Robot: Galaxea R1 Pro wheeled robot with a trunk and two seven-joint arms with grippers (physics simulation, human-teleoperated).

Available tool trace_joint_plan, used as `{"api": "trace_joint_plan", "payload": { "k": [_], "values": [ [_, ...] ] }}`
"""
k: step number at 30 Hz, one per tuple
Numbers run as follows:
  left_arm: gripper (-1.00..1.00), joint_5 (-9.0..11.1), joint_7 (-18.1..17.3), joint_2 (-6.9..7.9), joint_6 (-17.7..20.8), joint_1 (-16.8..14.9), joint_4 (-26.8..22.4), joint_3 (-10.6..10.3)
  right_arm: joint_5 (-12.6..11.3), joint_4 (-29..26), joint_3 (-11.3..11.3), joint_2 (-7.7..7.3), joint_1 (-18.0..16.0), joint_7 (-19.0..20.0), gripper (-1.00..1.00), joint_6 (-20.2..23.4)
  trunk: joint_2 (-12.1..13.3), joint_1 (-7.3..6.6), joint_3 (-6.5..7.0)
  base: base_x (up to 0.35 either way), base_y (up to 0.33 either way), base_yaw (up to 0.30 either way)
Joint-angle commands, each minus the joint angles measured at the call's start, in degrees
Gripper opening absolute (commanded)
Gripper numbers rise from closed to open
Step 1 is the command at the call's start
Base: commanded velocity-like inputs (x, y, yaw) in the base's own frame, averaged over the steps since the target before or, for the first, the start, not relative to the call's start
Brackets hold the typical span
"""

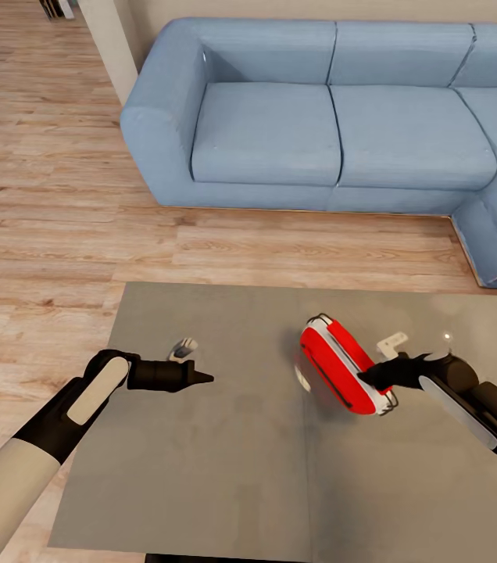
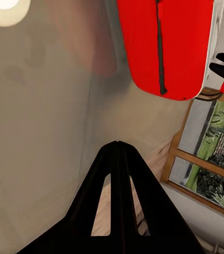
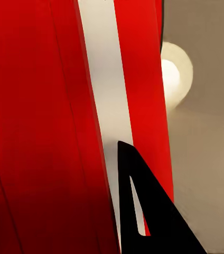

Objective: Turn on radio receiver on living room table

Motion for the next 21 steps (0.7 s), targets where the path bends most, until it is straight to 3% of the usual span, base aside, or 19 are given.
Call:
{"api": "trace_joint_plan", "payload": {
  "k": [1, 21],
  "values": [
    [-1.00, -0.02, -0.02, 0.00, 0.00, 0.00, 0.01, 0.00, -0.01, -0.03, -0.03, 0.04, 0.15, -0.11, -1.00, -0.10, 0.00, 0.00, 0.00, 0.000, 0.000, 0.000],
    [-1.00, -0.07, 0.00, -0.02, 0.00, 0.00, 0.01, -0.01, 0.13, -0.09, 0.16, 0.04, 3.27, -2.94, -1.00, -6.54, 0.00, 0.00, 0.00, 0.000, 0.000, 0.000]
  ]
}}
